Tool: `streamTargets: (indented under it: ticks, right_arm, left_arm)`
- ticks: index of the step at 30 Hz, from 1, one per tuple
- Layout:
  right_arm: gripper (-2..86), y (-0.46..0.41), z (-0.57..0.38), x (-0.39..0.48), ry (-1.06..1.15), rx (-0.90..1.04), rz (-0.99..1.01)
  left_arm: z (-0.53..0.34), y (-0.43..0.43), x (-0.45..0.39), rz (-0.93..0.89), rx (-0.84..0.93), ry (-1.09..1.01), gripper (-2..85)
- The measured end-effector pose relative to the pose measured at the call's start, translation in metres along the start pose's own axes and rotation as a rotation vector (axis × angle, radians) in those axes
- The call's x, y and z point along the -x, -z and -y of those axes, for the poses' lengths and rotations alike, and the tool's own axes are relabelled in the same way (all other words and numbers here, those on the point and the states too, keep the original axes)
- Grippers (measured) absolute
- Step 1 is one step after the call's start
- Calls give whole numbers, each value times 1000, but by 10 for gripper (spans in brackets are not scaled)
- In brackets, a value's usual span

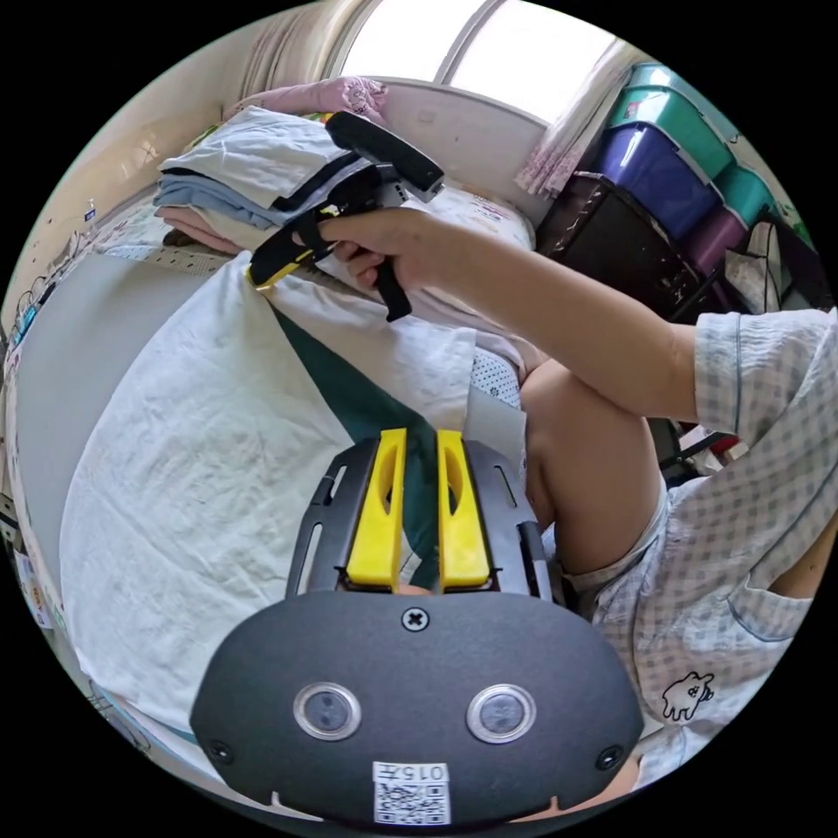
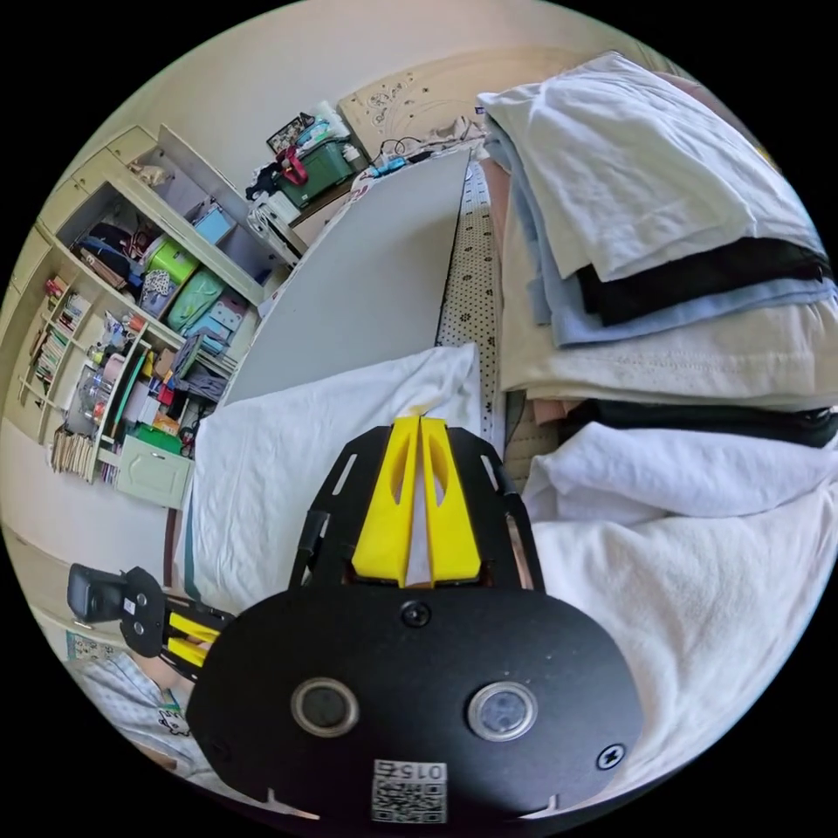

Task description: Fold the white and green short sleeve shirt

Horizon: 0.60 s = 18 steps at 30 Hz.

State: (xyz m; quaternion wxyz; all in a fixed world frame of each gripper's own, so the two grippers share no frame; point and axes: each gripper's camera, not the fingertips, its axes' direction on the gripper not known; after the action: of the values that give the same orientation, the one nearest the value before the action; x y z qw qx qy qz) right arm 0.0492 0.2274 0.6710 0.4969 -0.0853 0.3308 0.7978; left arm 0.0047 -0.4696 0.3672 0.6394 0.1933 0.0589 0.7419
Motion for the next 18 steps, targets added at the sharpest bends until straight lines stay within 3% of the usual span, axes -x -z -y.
streamTargets:
  ticks: [10,18]
  right_arm:
    - [-6,24,58,19,85,-14,-200]
    - [-5,75,112,6,11,-80,-101]
  left_arm:
    - [8,-1,0,26,19,-27,26]
    - [14,4,8,4,18,-13,30]
